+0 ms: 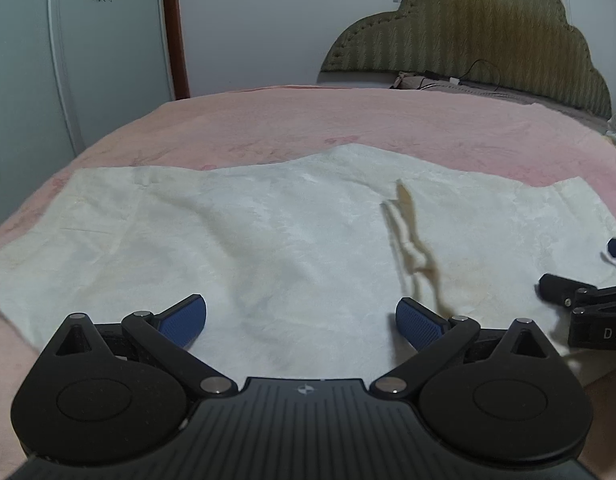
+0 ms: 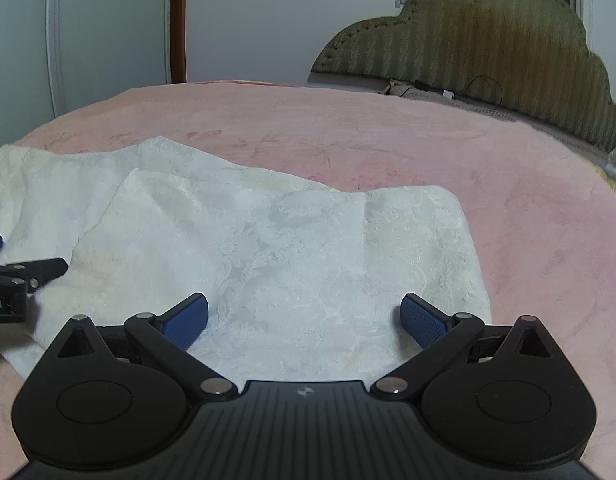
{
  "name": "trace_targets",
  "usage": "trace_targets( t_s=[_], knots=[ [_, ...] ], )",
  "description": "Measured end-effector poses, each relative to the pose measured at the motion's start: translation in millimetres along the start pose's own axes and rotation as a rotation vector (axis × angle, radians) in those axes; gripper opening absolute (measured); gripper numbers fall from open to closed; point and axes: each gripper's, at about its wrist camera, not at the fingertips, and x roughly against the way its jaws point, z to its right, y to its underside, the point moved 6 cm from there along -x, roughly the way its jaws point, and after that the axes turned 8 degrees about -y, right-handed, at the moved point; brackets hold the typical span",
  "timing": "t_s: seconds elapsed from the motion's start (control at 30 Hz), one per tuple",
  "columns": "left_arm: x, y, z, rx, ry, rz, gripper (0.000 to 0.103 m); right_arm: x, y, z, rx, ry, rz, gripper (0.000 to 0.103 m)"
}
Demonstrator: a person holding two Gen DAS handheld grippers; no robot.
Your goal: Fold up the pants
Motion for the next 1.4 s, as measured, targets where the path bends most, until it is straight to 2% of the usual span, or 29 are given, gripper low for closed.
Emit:
trace_targets(
  t_s=[0.07,0.17,0.27,0.37,0.43,0.53,0.6,0.7,0.77,0.87,0.93,0.97,1.0,1.03,1.13,1.23,1.33,1.37,1.4],
  knots=[
    [8.2,0.8,-22.8,0.025,-0.033,0.006,0.103,5.4,-0.1,-10.2,0.064,0.015,0.022,0.103],
    [16.1,3.8,-69.8,0.093,-0.102,-0.004,0.103,18.4,-3.0,-31.9,0.134,-0.042,0.076,0.103],
    [18.5,8.0,-126.9,0.181,-0.22,-0.038,0.098,31.9,-11.9,-71.8,0.209,-0.164,0.136,0.103],
    [17.0,10.8,-178.9,0.251,-0.338,-0.054,0.098,41.1,-20.2,-125.3,0.339,-0.283,0.178,0.103],
    [10.2,14.8,-207.4,0.308,-0.361,-0.094,0.099,41.3,-22.2,-163.4,0.436,-0.343,0.186,0.103],
    [0.3,22.5,-237.0,0.454,-0.247,-0.157,0.103,33.2,-20.0,-216.6,0.576,-0.415,0.174,0.103],
    [0.0,26.0,-250.0,0.55,-0.183,-0.159,0.103,24.5,-15.6,-248.3,0.679,-0.416,0.182,0.103],
    [4.3,26.1,-259.0,0.603,-0.135,-0.151,0.102,10.2,-7.4,-284.4,0.796,-0.395,0.188,0.102],
    [6.2,24.4,-262.0,0.625,-0.103,-0.149,0.102,1.6,-7.8,-300.3,0.836,-0.368,0.206,0.096],
    [8.0,22.5,-264.8,0.678,-0.028,-0.152,0.102,-11.4,-16.4,-318.8,0.866,-0.322,0.229,0.079],
    [5.9,20.2,-263.7,0.728,0.036,-0.158,0.102,-22.3,-20.1,-326.4,0.887,-0.316,0.223,0.057],
    [1.9,17.5,-261.4,0.756,0.074,-0.163,0.102,-26.7,-20.4,-331.4,0.898,-0.323,0.217,0.052],
    [-2.4,15.0,-261.3,0.786,0.117,-0.172,0.102,-29.1,-19.9,-336.8,0.913,-0.338,0.213,0.036],
    [-5.1,13.4,-260.8,0.817,0.159,-0.179,0.102,-29.9,-20.0,-341.2,0.925,-0.348,0.217,0.026],
    [-18.7,7.0,-257.1,0.913,0.303,-0.197,0.102,-26.5,-32.2,-336.3,0.845,-0.397,0.227,0.016],
    [-38.6,-2.9,-250.1,0.977,0.36,-0.22,0.102,-22.1,-57.6,-314.6,0.657,-0.489,0.213,0.015],
    [-56.7,-16.1,-238.2,0.955,0.366,-0.223,0.091,-17.3,-72.1,-297.9,0.556,-0.578,0.192,0.015],
    [-62.3,-19.0,-236.3,0.945,0.36,-0.231,0.078,-17.0,-72.4,-295.1,0.549,-0.619,0.156,0.015],
    [-66.8,-19.4,-233.6,0.941,0.336,-0.251,0.072,-14.8,-72.7,-292.2,0.544,-0.695,0.107,0.016]
  ],
)
